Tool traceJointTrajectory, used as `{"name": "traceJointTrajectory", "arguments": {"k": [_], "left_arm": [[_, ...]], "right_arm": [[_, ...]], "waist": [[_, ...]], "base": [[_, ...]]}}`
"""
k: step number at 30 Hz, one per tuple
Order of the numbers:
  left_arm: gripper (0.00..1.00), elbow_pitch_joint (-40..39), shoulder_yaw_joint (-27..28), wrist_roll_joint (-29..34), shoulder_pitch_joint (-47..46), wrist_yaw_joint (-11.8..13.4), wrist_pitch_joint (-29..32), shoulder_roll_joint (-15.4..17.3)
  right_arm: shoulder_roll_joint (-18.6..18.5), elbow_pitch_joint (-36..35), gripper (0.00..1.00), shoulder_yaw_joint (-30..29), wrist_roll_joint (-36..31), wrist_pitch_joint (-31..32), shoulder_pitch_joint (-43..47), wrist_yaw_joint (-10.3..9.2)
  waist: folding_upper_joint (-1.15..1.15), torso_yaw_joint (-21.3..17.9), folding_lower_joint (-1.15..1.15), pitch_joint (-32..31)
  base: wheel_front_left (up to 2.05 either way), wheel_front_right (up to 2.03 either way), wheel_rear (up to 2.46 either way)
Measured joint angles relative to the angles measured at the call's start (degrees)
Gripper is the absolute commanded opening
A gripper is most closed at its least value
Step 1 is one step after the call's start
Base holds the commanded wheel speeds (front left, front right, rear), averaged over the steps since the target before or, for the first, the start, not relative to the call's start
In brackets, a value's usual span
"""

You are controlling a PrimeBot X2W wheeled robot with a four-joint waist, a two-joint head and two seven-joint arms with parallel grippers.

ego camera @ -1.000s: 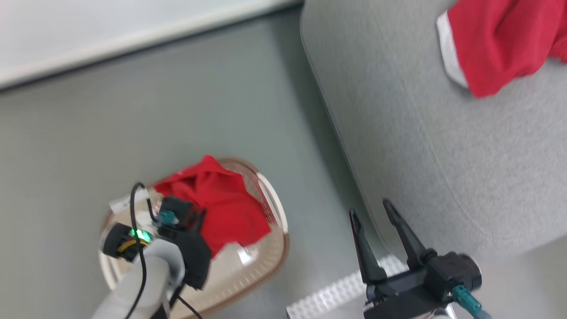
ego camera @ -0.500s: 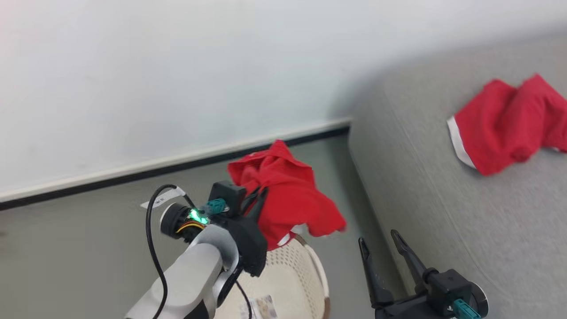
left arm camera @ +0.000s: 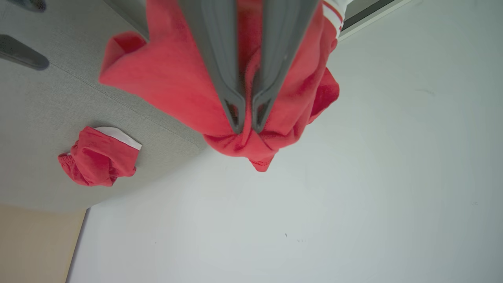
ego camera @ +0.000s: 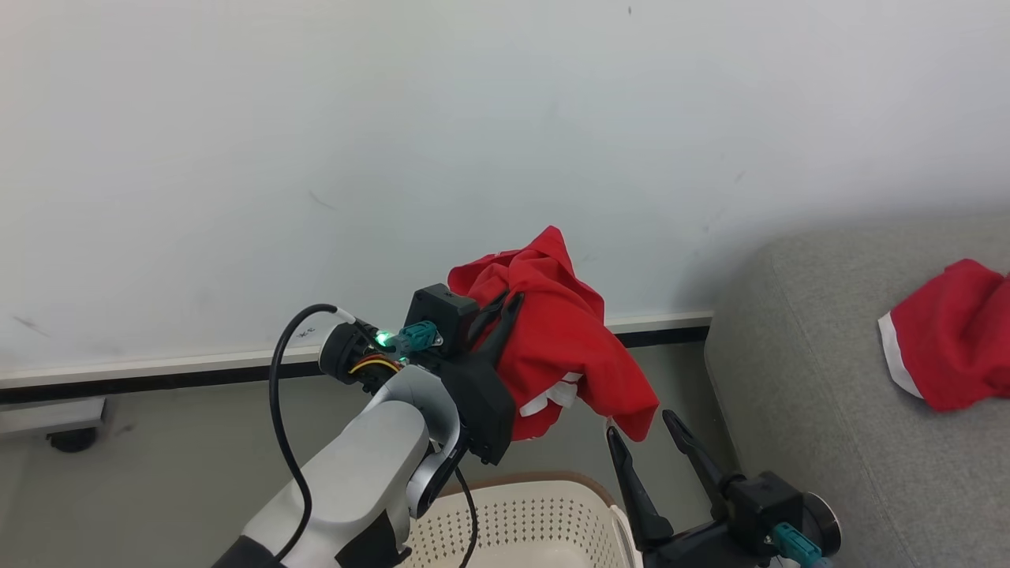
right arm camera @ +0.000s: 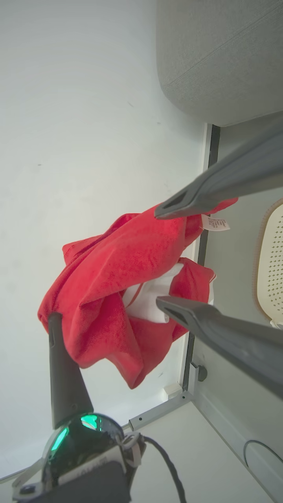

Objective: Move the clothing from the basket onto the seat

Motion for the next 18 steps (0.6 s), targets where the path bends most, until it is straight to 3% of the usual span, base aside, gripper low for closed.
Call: {"name": "traceJointTrajectory", "arguments": {"k": [6, 18], "left_arm": [[0.00, -0.45, -1.38, -0.77, 0.04, 0.01, 0.51, 0.02], [0.00, -4.30, -4.99, -2.96, 0.23, 0.58, 3.55, 0.02]], "right_arm": [[0.00, 0.55, 1.00, -0.18, -0.81, 0.58, -1.33, 0.00], [-0.01, 5.52, 1.00, -0.25, -3.13, 4.90, -5.71, 0.00]], "waist": [[0.00, 1.87, 0.00, -1.75], [0.01, 1.78, 0.01, -2.04]], "base": [[0.00, 0.00, 0.00], [0.00, 0.00, 0.00]]}}
